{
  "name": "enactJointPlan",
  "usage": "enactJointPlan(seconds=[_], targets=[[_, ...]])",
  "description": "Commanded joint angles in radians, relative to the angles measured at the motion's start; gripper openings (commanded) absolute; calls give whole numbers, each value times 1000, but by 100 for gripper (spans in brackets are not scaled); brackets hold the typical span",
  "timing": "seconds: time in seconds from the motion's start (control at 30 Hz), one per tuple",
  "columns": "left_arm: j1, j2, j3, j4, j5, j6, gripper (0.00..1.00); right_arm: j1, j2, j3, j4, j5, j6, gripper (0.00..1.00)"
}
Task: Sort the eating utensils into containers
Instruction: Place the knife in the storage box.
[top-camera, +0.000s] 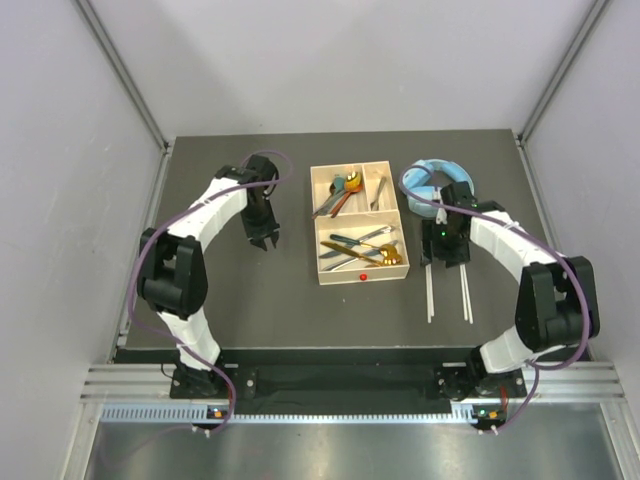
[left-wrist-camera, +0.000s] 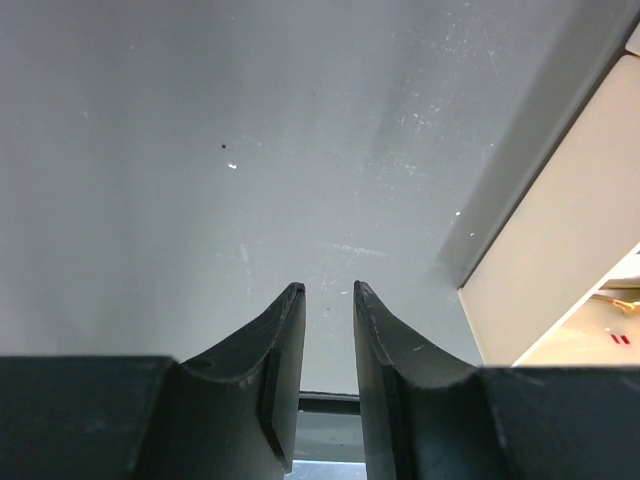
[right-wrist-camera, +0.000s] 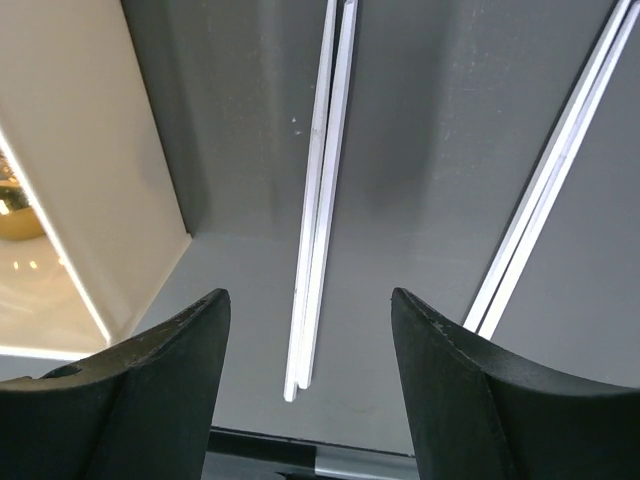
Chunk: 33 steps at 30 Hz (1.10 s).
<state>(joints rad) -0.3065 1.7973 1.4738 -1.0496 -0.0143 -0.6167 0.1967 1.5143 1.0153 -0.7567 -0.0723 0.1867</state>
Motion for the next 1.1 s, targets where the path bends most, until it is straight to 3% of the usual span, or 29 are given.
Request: enactJointPlan(seconds=[0.0,0.7,1.07], targets=[[-2,23,45,11,10,14,31,13,24,16,37,12,2,65],[-3,125,138,-7,28,49,31,69,159,19,77,69,28,64],[-3,119,114,-7,25,49,31,96,213,-40,109,127,30,43]])
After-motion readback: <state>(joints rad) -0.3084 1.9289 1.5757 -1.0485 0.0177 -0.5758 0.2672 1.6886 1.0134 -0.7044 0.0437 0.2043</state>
